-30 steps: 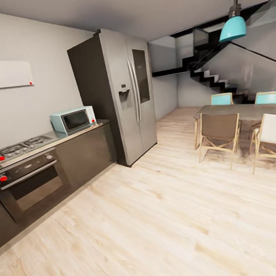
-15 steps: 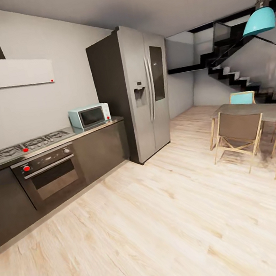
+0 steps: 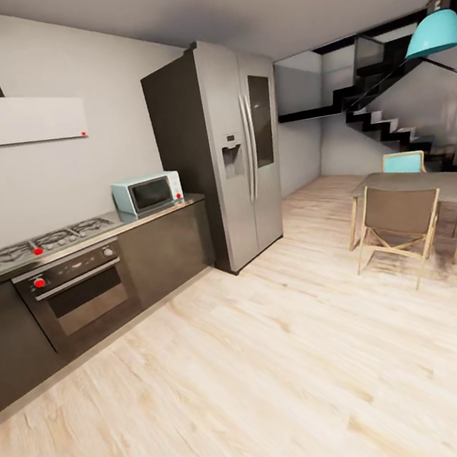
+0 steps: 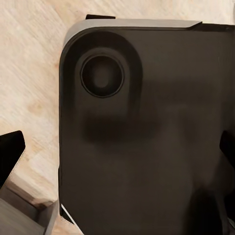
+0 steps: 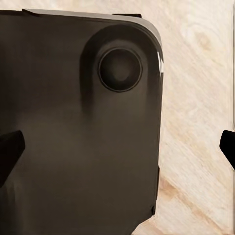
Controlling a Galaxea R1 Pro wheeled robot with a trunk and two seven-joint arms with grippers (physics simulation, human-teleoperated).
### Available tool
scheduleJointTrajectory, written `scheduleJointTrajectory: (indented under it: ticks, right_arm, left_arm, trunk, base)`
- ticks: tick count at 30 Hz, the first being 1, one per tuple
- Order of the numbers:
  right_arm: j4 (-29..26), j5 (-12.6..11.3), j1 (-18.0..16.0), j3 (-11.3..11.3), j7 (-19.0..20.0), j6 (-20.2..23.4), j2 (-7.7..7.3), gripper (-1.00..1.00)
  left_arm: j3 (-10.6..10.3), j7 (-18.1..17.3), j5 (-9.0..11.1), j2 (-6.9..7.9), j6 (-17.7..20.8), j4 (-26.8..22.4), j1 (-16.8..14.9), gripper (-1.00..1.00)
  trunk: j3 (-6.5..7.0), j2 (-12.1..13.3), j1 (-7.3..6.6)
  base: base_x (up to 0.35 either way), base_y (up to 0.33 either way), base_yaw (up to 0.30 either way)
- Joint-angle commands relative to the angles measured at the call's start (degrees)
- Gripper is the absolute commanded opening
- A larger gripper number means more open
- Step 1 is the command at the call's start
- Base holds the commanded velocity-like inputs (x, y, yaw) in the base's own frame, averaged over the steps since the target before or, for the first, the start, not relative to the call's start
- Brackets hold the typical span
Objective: In the kitchen, take the popcorn bag from the countertop, put it into the microwave, and heat it until the popcorn is cooked so the cooked popcorn ends up inside the bag.
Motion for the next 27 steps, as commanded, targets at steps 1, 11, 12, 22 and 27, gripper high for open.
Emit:
scheduleJointTrajectory:
  ticks: [1,11,12,22,27]
  right_arm:
    - [0.08,0.01,-0.02,0.04,-0.02,-0.28,-0.10,1.00]
    - [0.07,0.10,-0.02,0.04,-0.02,-0.28,-0.28,1.00]
    - [0.08,0.11,-0.02,0.04,-0.02,-0.28,-0.30,1.00]
    - [0.07,0.12,-0.02,0.04,-0.02,-0.36,-0.22,1.00]
    - [0.07,0.12,-0.02,0.04,-0.02,-0.38,-0.22,1.00]
  left_arm:
    - [0.05,0.01,0.38,0.01,-0.13,-0.01,0.00,1.00]
    - [0.07,0.09,0.47,0.02,-0.13,-0.01,0.00,1.00]
    - [0.06,0.10,0.47,0.02,-0.13,0.00,0.00,1.00]
    - [0.06,0.27,0.47,-0.07,-0.04,0.00,0.00,1.00]
    - [0.09,0.28,0.47,-0.07,-0.04,0.02,0.00,1.00]
  trunk:
    - [-0.04,-0.02,0.03]
    - [-0.04,-0.02,0.03]
    - [-0.04,-0.02,0.03]
    - [-0.04,-0.02,0.03]
    - [-0.04,-0.02,0.03]
  base:
    - [0.316,0.000,0.000]
    - [0.321,0.000,0.000]
    - [0.322,0.000,0.000]
    - [0.322,0.000,0.000]
    - [0.322,0.000,0.000]
